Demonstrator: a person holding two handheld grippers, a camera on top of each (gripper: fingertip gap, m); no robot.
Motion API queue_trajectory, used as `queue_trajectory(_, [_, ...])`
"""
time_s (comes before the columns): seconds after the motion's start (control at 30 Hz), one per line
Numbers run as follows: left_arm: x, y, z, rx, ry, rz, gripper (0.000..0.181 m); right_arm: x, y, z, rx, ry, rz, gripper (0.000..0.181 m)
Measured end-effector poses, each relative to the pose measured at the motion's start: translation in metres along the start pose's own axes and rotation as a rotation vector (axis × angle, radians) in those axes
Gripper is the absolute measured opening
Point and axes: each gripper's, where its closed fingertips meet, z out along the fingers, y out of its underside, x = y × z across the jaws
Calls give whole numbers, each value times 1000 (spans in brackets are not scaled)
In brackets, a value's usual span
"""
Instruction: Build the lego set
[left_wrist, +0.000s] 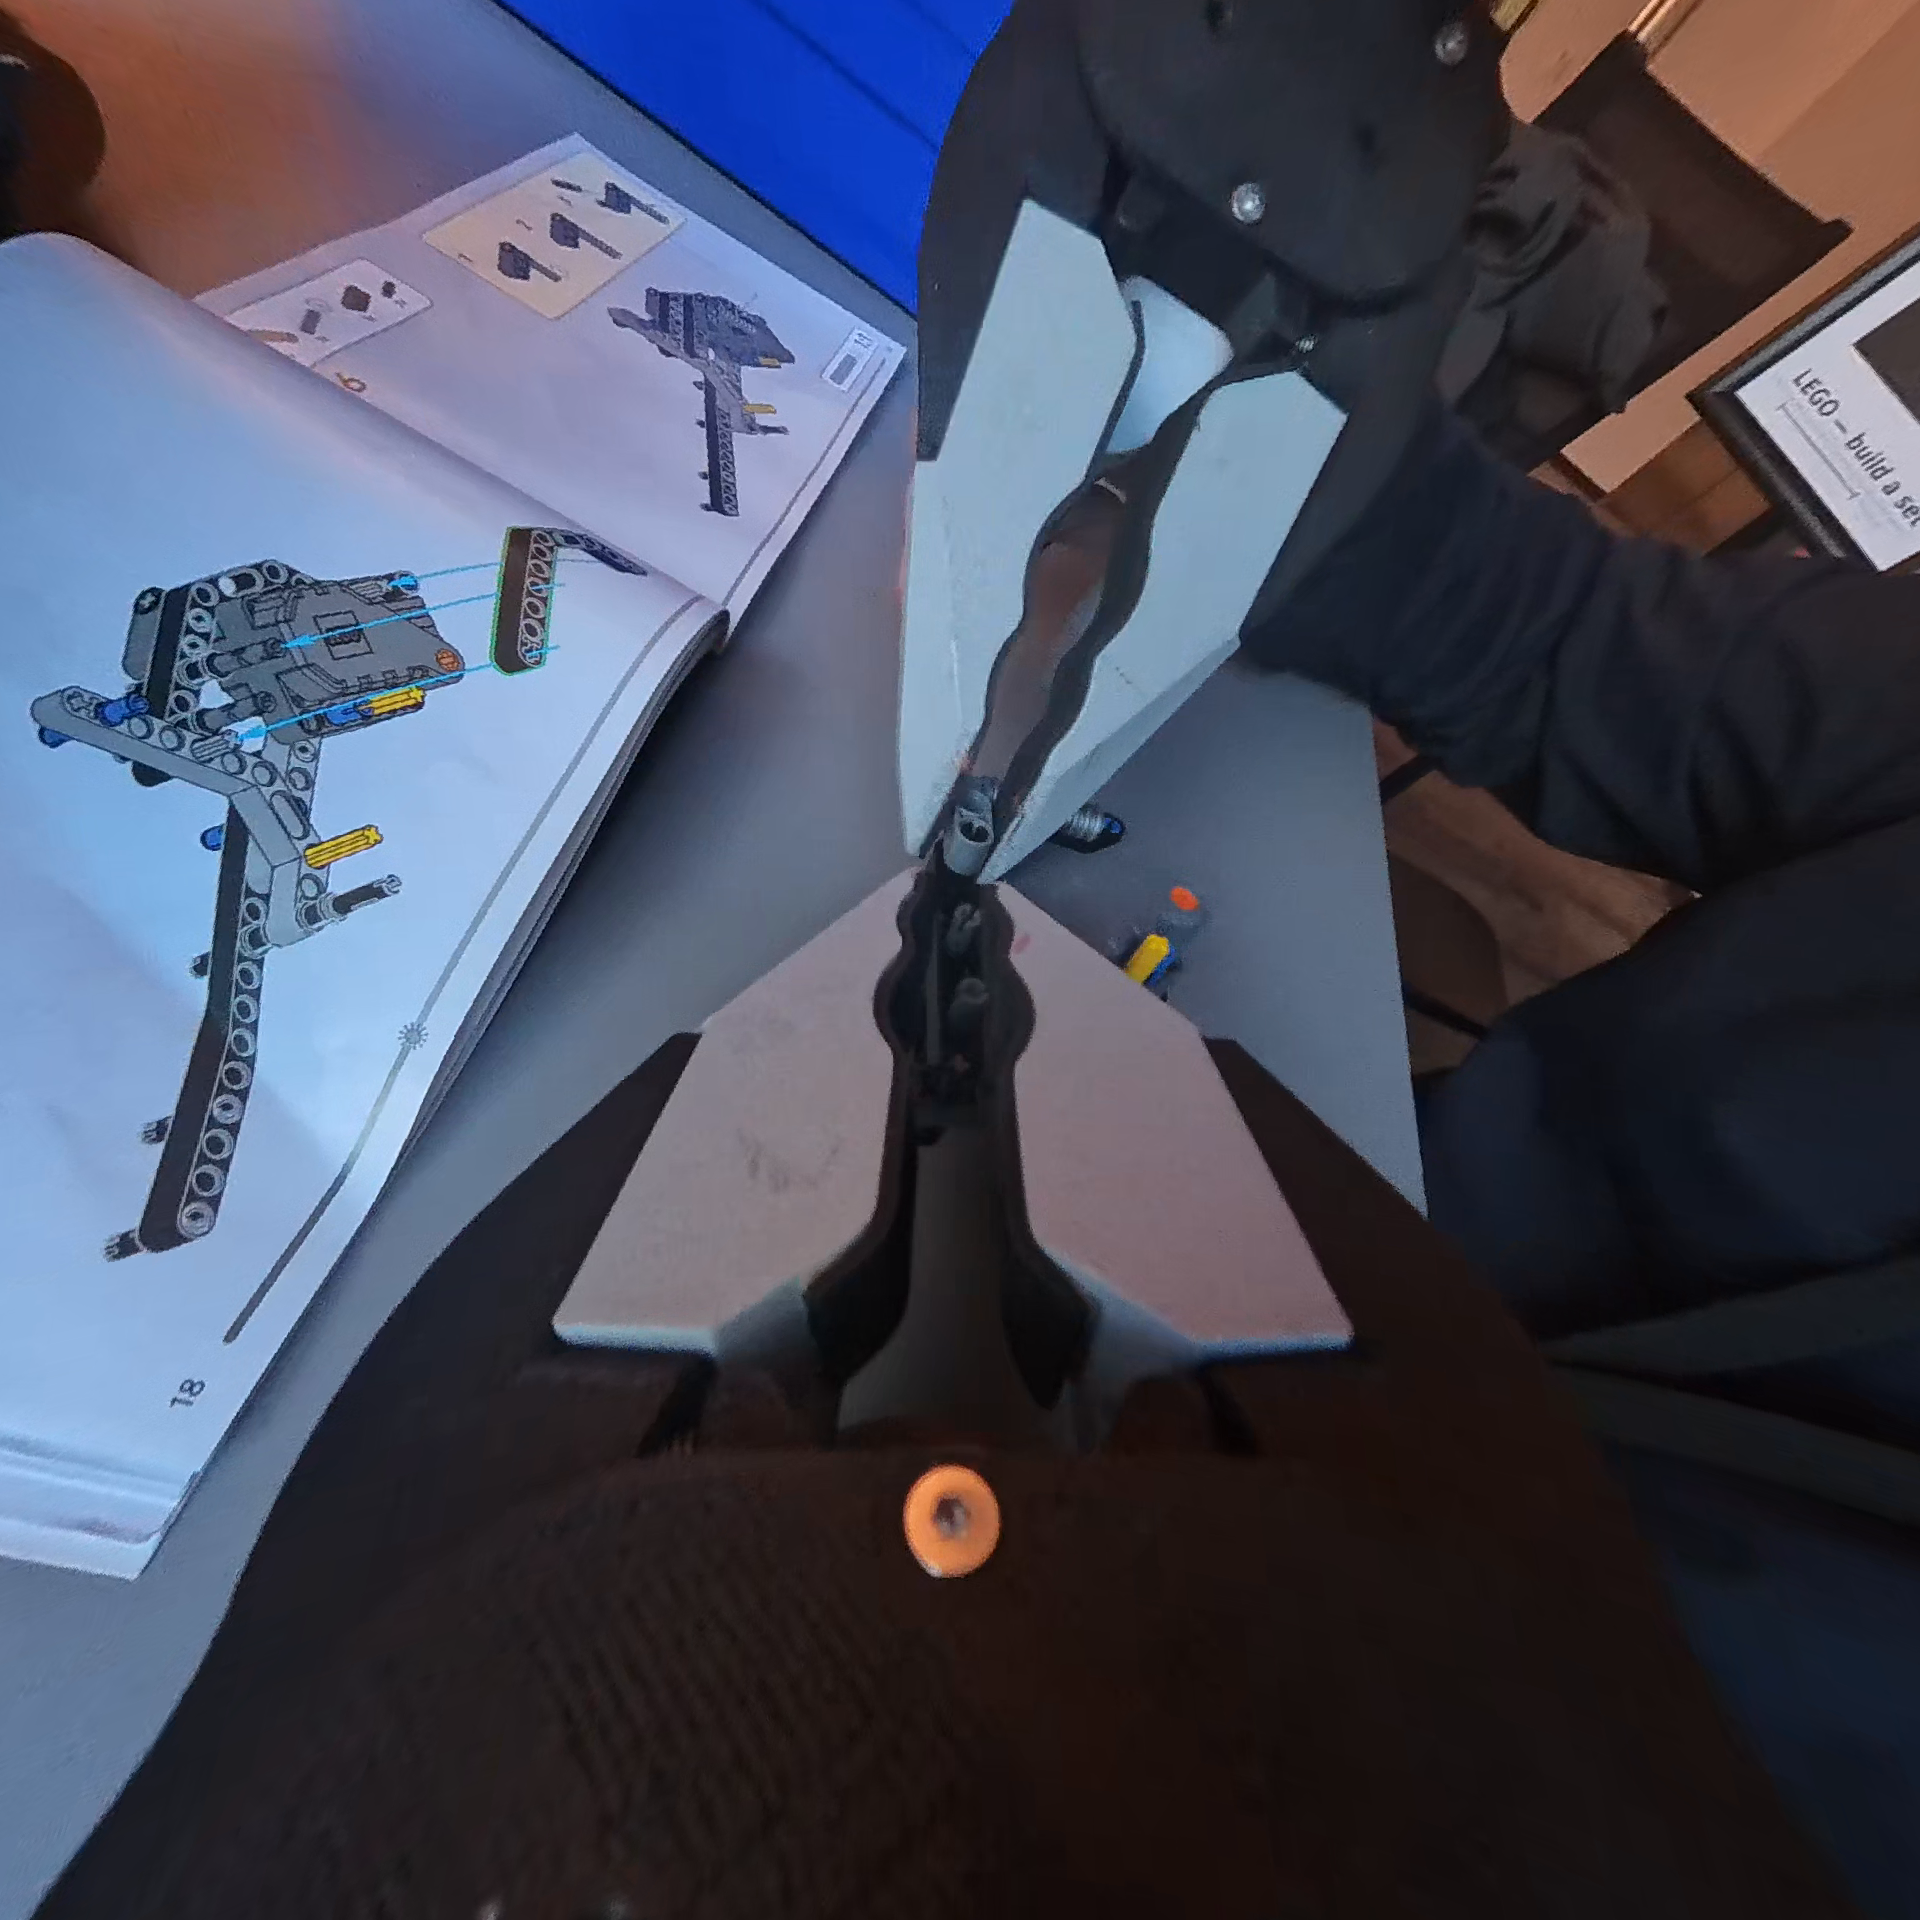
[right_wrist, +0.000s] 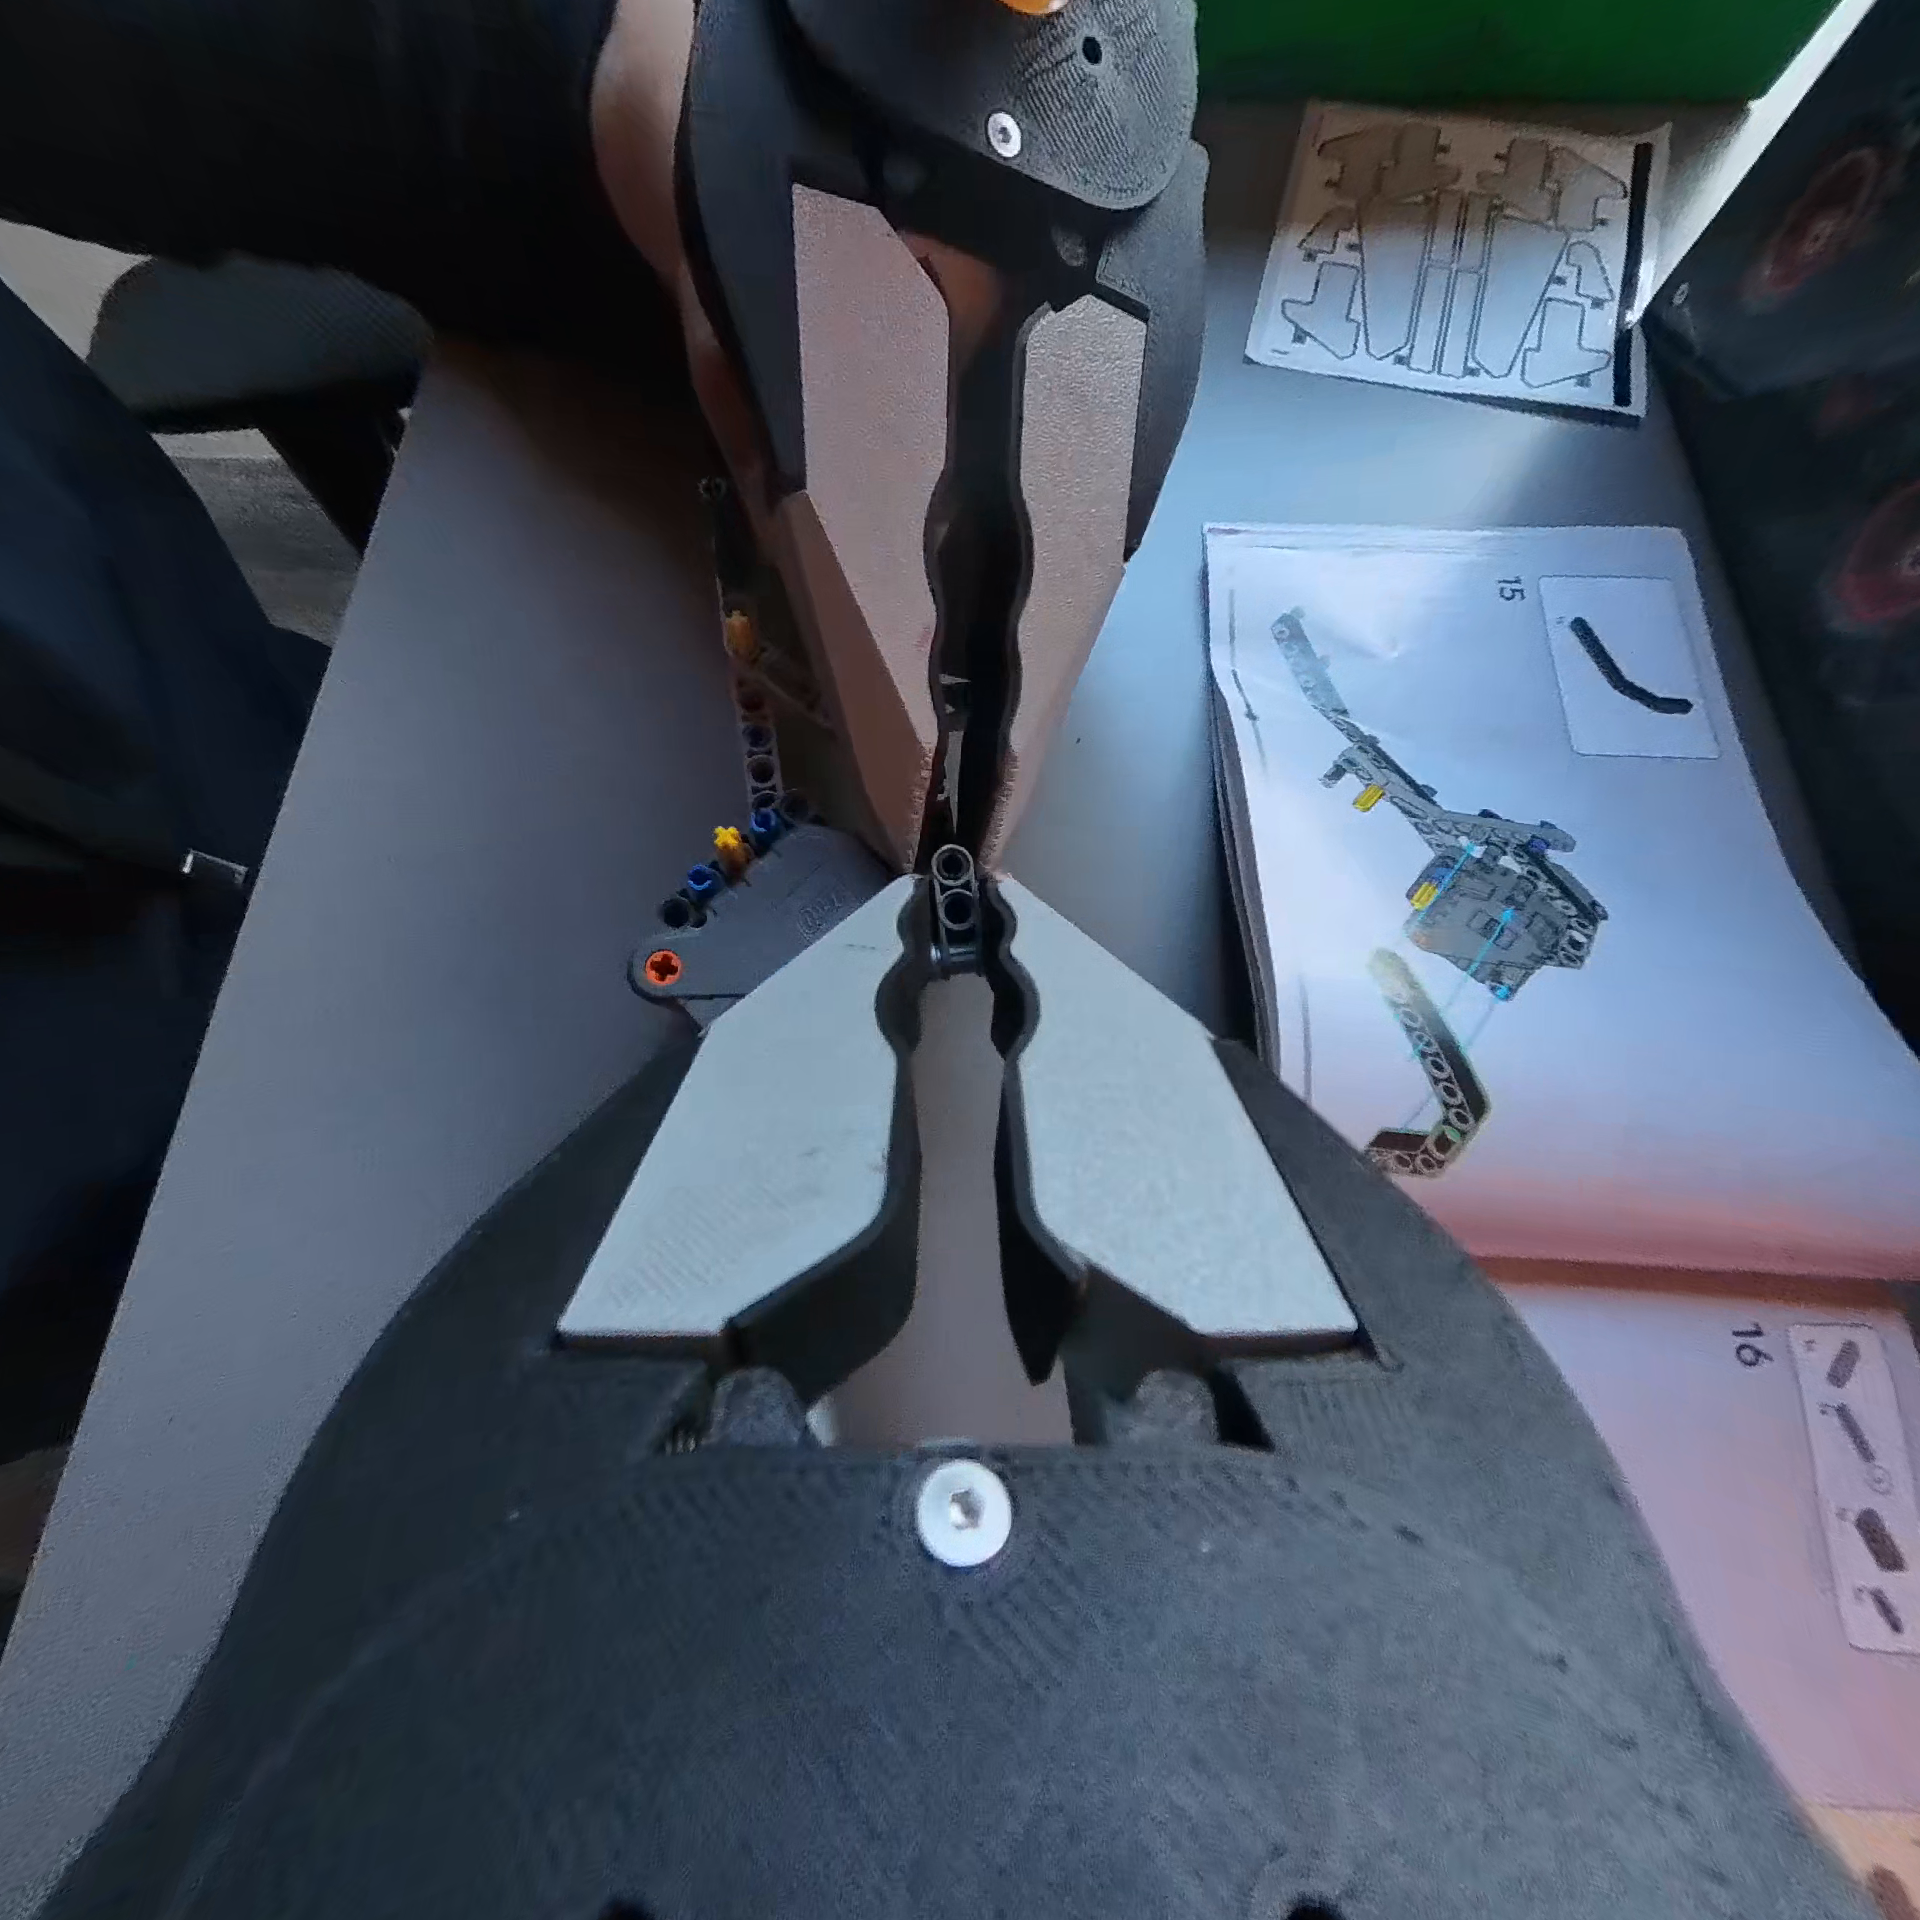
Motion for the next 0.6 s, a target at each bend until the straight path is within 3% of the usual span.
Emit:
queue_trajectory(0.17, [-6, -2, -6, 26, 1, -53, 8, 8, -8, 2, 126, 40, 86, 5])
queue_trajectory(0.33, [-8, -10, -13, 100, 32, -100, 6, 14, -23, -6, 356, -71, 311, 7])
queue_trajectory(0.4, [-15, 5, -6, -13, -12, -131, 6, 31, -54, -47, 635, -94, 403, 5])
queue_trajectory(0.43, [-13, 4, -5, -11, -10, -110, 5, 42, -54, -61, 672, -50, 414, 4])
queue_trajectory(0.6, [-7, -2, -7, 35, 27, -103, 5, 31, -34, -46, 514, -9, 318, 4])
